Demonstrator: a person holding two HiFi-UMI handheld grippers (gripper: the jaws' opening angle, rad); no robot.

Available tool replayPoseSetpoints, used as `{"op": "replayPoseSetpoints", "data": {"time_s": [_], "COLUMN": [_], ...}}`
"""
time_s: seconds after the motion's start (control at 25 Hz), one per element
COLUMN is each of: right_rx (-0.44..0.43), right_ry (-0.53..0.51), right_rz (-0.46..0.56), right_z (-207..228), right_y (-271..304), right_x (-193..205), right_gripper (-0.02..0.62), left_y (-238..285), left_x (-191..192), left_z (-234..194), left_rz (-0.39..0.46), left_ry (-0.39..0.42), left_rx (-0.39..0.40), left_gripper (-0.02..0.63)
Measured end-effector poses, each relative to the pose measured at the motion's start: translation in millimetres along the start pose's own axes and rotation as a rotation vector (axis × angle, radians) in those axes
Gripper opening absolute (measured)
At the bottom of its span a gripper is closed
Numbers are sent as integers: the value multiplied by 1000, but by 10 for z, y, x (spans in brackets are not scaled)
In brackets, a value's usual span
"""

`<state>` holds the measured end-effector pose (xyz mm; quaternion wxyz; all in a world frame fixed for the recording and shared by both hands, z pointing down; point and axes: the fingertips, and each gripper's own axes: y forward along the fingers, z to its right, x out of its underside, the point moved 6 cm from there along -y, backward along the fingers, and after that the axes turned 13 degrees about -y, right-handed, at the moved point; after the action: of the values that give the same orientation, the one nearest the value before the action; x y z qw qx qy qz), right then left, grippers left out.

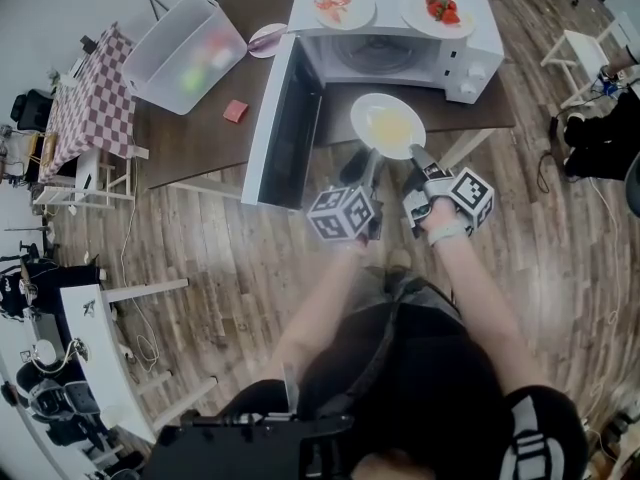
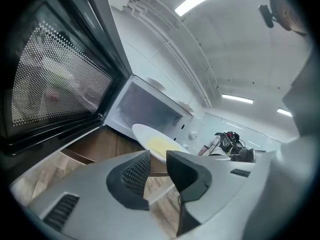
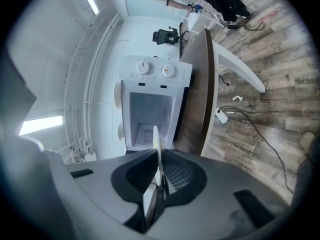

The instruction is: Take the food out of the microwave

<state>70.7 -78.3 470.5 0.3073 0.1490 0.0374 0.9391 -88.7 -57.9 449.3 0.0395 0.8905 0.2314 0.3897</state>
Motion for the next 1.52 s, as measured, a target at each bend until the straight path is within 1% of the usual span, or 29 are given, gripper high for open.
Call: {"op": "replayPoseSetpoints", "data": {"time_s": [0.68,1.16,1.36,1.52], "right_rx": [4,13,24,56], "right_ry": [0,6,19,5], "right_rz": [10,35,47,44], "right_z": [-44,-3,21,50], "right_y": [-160,-312,-355,-385], "right_x": [88,175,205,207], "right_gripper": [32,32,32,32], "left_y": [-147,-239,-245,-237], "left_x": [38,149,171,185], "left_z": [53,64,61,44], "left_rz": [3,-22,-38,-49], "left_ry": [11,18,33,36], "left_rx": [6,18,26,28], "left_gripper": [101,101,101,101]}}
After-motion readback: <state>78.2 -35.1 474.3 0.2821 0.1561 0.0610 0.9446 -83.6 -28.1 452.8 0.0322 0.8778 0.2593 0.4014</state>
